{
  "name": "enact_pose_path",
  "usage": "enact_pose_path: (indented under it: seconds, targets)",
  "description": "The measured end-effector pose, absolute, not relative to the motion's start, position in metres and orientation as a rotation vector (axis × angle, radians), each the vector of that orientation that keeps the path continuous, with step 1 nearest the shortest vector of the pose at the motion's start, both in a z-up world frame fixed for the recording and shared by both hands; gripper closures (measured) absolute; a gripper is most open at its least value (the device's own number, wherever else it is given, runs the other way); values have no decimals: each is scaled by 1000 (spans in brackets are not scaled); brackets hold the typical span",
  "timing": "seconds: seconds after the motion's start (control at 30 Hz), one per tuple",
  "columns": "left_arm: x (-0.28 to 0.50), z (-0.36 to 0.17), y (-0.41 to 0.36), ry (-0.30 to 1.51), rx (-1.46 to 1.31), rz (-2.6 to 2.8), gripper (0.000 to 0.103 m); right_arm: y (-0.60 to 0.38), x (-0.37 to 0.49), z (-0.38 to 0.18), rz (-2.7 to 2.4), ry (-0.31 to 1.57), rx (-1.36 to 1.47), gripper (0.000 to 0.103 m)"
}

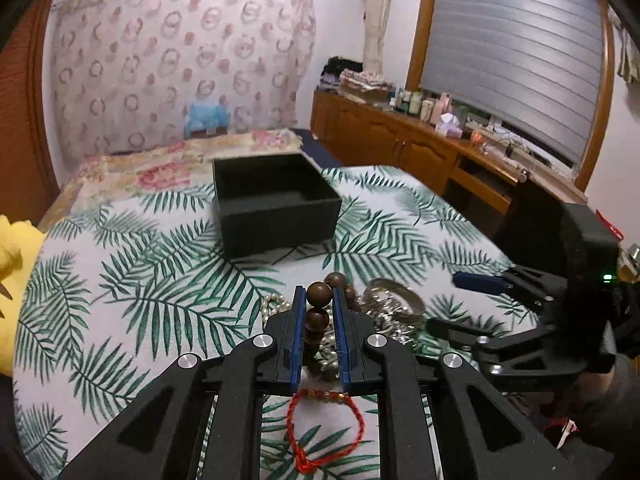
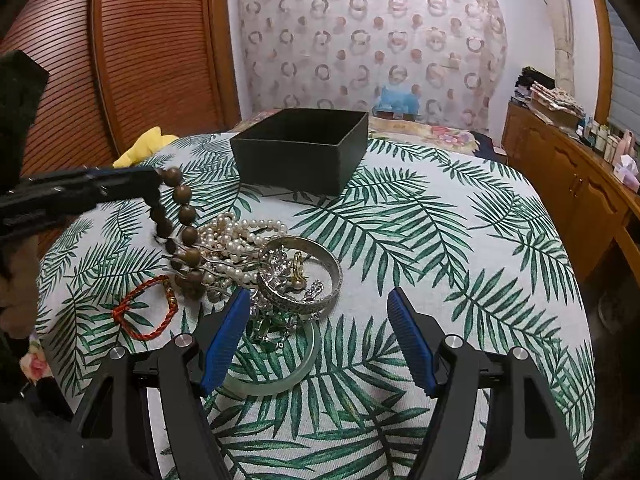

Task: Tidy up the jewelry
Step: 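Carry the bead bracelet to the box with left tool while right tool carries silver bangle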

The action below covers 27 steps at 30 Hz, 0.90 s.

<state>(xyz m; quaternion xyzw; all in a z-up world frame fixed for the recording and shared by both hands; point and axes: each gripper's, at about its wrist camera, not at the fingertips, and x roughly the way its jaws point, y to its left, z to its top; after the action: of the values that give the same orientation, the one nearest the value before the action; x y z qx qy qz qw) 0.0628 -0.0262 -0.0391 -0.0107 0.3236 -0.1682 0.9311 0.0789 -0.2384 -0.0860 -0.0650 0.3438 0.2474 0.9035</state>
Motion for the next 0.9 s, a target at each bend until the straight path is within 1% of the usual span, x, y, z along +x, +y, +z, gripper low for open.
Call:
enact_pose_path:
  seconds: [0.47, 0.77, 0.9]
  targets:
    - [44, -3, -3, 564, -39, -307, 91, -234, 99, -89, 549, 759, -135, 30]
    - [43, -1, 8, 558, -51, -281, 91, -221, 120, -94, 610, 819, -96, 30]
    - [43, -1, 9, 559, -51, -284, 91, -221, 132, -99, 622, 863, -33, 30]
